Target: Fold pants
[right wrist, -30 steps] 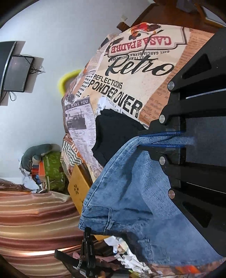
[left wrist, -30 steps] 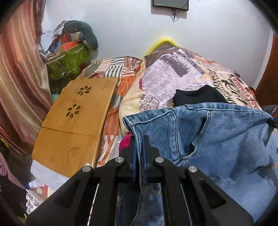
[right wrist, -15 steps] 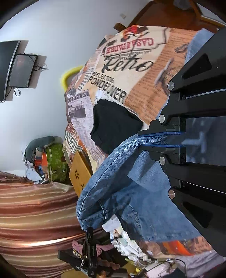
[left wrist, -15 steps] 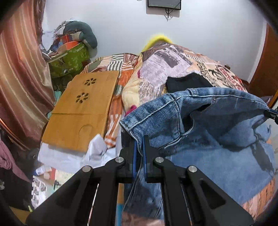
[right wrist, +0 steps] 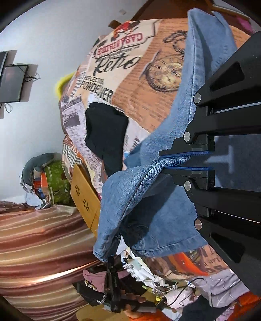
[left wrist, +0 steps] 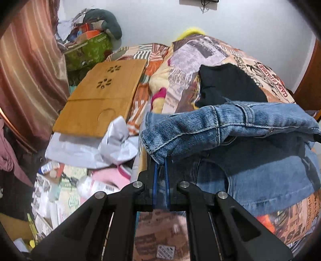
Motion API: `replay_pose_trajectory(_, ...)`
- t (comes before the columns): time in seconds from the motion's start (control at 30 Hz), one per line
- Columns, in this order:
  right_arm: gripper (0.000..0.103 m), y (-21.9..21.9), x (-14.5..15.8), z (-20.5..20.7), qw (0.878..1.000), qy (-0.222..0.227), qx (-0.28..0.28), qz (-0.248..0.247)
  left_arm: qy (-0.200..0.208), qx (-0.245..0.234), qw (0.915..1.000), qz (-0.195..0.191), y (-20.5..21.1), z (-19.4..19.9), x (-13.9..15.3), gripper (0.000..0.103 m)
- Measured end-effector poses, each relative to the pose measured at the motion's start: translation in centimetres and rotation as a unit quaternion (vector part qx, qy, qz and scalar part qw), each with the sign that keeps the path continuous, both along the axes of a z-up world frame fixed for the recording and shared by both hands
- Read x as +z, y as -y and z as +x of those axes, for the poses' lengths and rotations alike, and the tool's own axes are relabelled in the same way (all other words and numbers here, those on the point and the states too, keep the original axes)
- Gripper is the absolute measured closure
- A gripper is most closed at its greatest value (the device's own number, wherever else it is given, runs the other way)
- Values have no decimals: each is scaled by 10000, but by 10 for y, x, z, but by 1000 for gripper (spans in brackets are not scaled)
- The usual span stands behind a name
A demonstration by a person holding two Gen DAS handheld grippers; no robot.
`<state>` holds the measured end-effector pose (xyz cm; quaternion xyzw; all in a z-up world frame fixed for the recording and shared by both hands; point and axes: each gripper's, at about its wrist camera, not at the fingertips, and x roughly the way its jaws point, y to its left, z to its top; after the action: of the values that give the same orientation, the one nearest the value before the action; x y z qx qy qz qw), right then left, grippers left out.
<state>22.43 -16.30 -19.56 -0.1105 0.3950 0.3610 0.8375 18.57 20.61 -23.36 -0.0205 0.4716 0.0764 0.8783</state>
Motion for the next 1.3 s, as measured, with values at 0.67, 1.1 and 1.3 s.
replay_pose_trajectory(0.67, 86, 21, -12, -32, 9989, -414, -186, 83, 176, 82, 9996, 208, 22, -29, 19, 97)
replay_pose_trajectory(1.1, 68, 137, 21, -26, 9847, 100, -1737, 49, 545, -1117, 9920, -207, 149, 39, 51, 88)
replay_pose_trajectory(1.3, 67, 207, 25, 0, 9640, 290, -2640, -88, 607, -1350, 9888, -210, 199, 72, 44, 54)
